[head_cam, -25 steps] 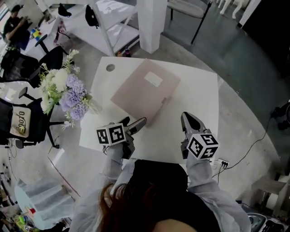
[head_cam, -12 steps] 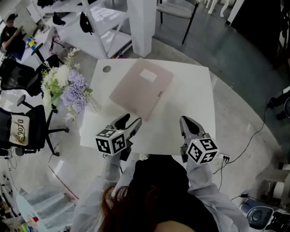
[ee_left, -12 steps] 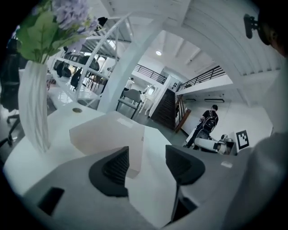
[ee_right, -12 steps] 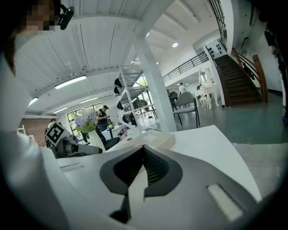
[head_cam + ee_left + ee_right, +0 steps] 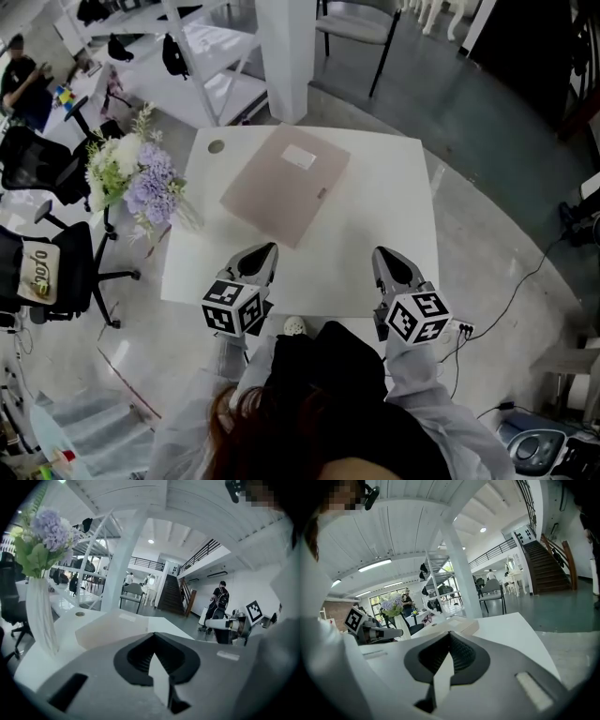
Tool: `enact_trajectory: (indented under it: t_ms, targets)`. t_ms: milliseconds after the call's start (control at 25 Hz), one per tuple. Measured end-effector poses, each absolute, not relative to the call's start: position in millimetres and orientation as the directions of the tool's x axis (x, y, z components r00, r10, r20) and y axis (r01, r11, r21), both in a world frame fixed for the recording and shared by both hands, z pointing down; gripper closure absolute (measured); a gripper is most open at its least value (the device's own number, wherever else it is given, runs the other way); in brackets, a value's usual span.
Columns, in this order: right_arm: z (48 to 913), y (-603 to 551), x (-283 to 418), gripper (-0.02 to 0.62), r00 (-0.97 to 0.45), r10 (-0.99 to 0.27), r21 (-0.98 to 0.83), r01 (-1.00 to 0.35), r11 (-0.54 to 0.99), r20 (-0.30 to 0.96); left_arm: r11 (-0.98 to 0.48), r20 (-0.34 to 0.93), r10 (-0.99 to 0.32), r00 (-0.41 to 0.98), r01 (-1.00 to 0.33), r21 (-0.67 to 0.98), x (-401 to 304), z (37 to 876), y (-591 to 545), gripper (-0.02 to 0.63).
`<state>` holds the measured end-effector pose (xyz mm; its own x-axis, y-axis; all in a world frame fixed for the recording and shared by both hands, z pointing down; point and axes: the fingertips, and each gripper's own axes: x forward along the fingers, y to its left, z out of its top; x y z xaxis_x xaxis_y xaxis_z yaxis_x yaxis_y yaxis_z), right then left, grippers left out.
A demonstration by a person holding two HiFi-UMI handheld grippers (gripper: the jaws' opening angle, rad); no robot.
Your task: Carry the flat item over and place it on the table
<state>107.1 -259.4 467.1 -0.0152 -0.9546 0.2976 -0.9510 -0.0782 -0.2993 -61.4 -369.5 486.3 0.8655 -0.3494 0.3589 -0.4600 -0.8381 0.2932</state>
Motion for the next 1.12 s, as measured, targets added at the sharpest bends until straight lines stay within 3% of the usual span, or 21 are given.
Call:
enact_trajectory:
  t_ms: [640, 1120]
  targets:
    - [452, -236, 121, 0.586, -0.078, -0.952, -0.271, -0.963, -0.005, 0.297, -0.84, 0.251, -0.365, 0.897, -0.433, 0.328, -45, 458, -329, 0.606]
    - [456, -227, 122, 0.586, -0.113, -0.949, -0.276, -0.961, 0.028, 0.296, -0.84, 0.262, -0.335, 0.905, -0.413, 0.353, -36, 466, -315, 0.604]
